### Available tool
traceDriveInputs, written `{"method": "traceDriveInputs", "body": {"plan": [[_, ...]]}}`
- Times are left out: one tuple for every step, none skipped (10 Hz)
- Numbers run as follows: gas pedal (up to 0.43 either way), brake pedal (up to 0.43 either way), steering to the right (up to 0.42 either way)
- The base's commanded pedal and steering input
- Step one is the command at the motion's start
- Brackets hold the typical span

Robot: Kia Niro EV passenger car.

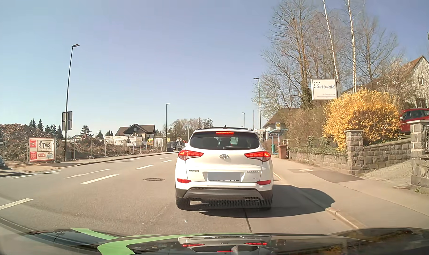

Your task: Follow the waypoints while adhering to traffic rules and regulations

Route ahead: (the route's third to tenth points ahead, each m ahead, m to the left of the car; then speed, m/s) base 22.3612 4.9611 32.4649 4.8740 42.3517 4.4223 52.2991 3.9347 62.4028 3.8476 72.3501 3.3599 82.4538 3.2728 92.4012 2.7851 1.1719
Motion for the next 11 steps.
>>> {"method": "traceDriveInputs", "body": {"plan": [[0.0,0.256,-0.01],[0.0,0.262,-0.01],[0.0,0.262,-0.01],[0.0,0.262,-0.01],[0.0,0.262,-0.01],[0.0,0.268,-0.01],[0.0,0.268,-0.01],[0.0,0.274,-0.01],[0.0,0.268,-0.009],[0.0,0.268,-0.009],[0.0,0.268,-0.009]]}}
